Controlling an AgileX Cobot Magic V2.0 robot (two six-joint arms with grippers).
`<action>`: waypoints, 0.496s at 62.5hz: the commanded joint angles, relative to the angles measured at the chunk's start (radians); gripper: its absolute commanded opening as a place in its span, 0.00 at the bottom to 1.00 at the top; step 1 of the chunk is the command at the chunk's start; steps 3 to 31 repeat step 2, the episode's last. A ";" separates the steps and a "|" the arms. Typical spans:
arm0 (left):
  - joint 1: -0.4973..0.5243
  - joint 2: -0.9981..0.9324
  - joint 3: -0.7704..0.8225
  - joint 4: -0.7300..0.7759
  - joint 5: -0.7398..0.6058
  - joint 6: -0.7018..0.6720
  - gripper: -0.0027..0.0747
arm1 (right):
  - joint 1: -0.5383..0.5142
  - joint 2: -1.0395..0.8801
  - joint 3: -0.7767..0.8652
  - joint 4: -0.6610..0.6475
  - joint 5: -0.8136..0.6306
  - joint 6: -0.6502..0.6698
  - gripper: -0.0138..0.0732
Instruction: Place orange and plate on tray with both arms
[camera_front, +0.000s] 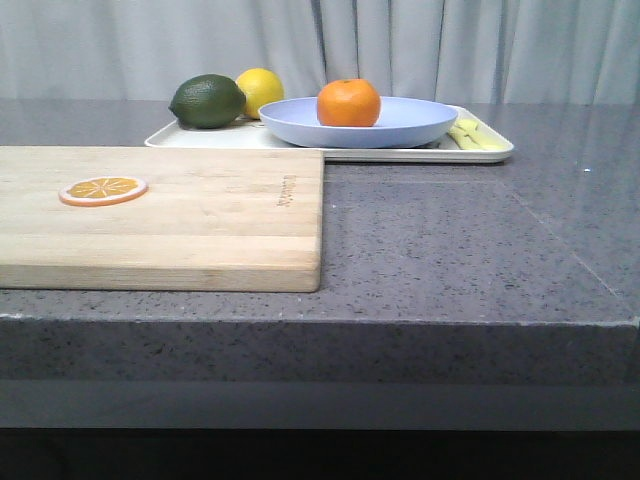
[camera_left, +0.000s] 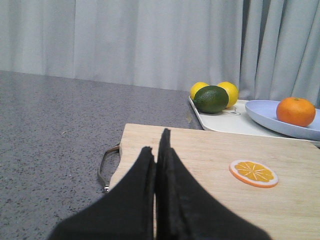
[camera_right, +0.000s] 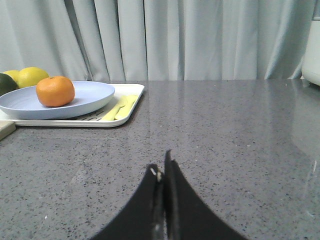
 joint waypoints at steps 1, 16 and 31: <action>0.002 -0.018 0.027 -0.009 -0.074 -0.001 0.01 | -0.006 -0.019 -0.026 -0.013 -0.072 -0.003 0.08; 0.002 -0.018 0.027 -0.009 -0.074 -0.001 0.01 | -0.006 -0.019 -0.026 -0.013 -0.072 -0.003 0.08; 0.002 -0.018 0.027 -0.009 -0.074 -0.001 0.01 | -0.006 -0.019 -0.026 -0.013 -0.072 -0.003 0.08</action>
